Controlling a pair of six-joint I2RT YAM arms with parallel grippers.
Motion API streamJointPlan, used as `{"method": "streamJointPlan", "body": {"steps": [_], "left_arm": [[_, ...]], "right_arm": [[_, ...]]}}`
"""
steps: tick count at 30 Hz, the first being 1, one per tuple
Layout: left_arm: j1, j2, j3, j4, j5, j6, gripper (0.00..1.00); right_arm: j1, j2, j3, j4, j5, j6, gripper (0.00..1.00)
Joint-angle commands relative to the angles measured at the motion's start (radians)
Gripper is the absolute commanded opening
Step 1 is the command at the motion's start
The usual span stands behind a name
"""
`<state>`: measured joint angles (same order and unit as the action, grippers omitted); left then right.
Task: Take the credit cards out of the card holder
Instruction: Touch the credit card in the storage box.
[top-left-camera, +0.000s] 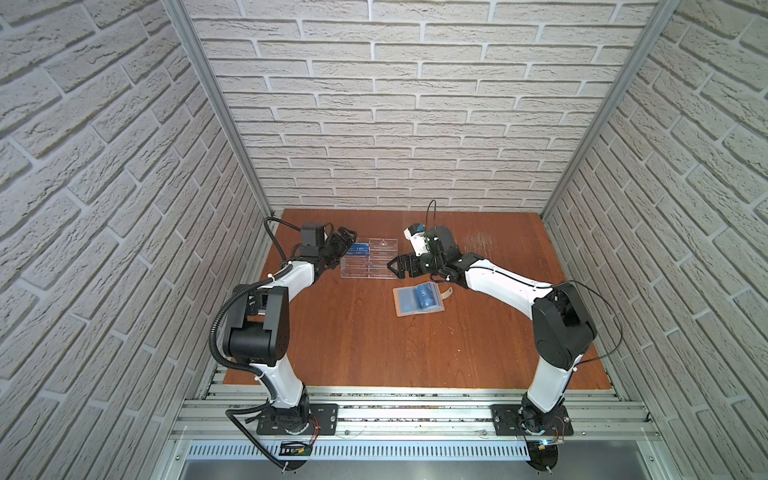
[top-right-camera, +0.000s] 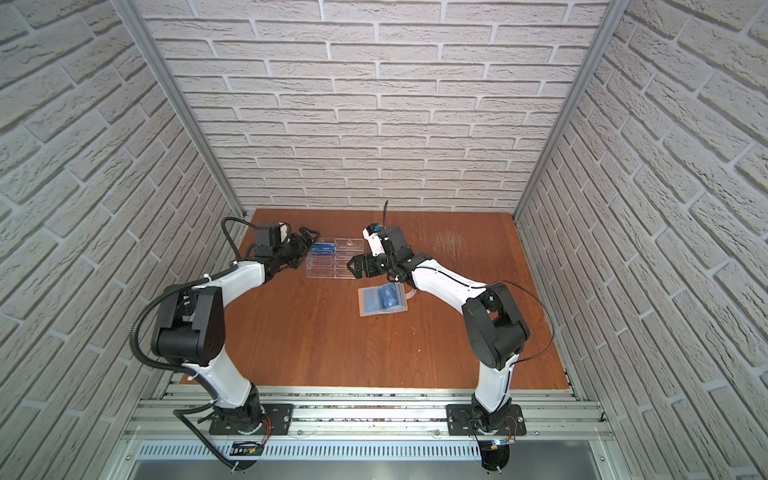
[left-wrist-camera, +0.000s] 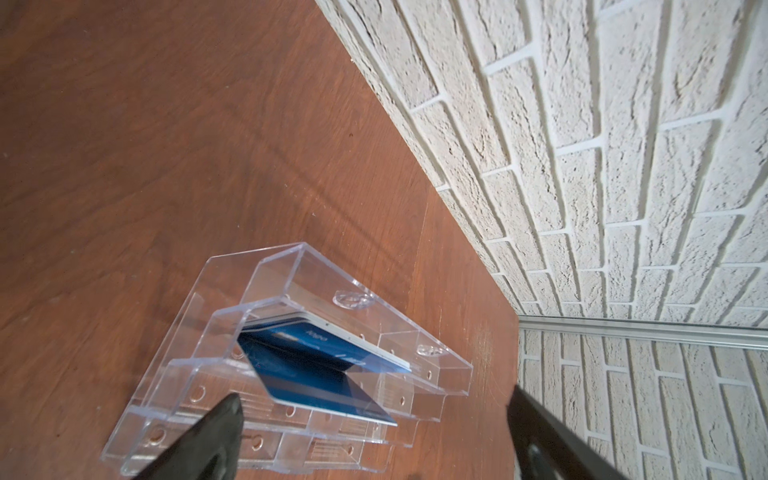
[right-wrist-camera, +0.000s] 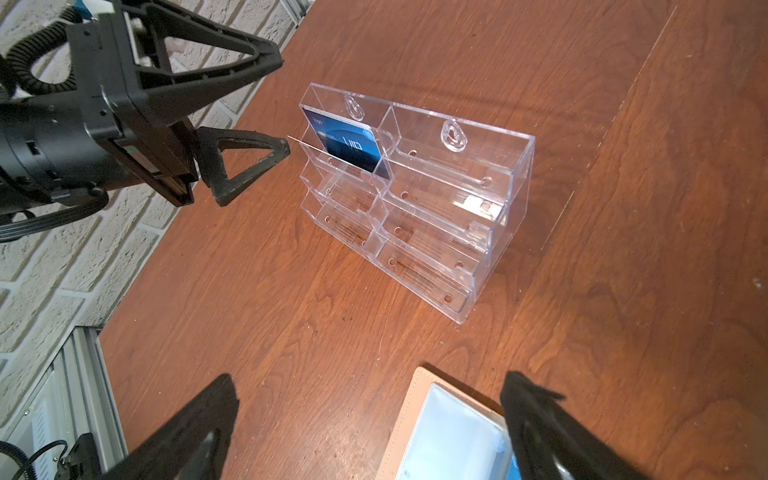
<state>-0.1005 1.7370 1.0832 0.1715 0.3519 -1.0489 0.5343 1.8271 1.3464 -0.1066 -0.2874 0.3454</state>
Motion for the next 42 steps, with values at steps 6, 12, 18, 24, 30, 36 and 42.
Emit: {"method": "streamJointPlan", "body": {"steps": [6, 12, 18, 24, 30, 36, 42], "left_arm": [[0.001, 0.001, 0.032, 0.031, -0.04, 0.028, 0.98], [0.001, 0.009, 0.045, 0.023, -0.044, 0.035, 0.98], [-0.005, 0.025, 0.051, 0.04, -0.041, 0.025, 0.98], [-0.017, 0.039, 0.061, 0.04, -0.043, 0.02, 0.98], [-0.031, 0.036, 0.061, 0.048, -0.046, 0.018, 0.98], [-0.034, 0.037, 0.06, 0.046, -0.045, 0.013, 0.98], [-0.029, 0.03, 0.052, 0.019, -0.056, 0.016, 0.98]], "right_arm": [[-0.01, -0.015, -0.019, 0.046, -0.011, 0.008, 1.0], [-0.016, -0.012, -0.024, 0.06, -0.02, 0.015, 1.0], [-0.019, -0.008, -0.025, 0.059, -0.023, 0.016, 1.0], [-0.022, -0.008, -0.033, 0.067, -0.024, 0.02, 1.0], [-0.022, -0.009, -0.038, 0.069, -0.027, 0.021, 1.0], [-0.022, -0.015, -0.049, 0.074, -0.027, 0.023, 1.0], [-0.023, -0.023, -0.056, 0.079, -0.03, 0.024, 1.0]]}}
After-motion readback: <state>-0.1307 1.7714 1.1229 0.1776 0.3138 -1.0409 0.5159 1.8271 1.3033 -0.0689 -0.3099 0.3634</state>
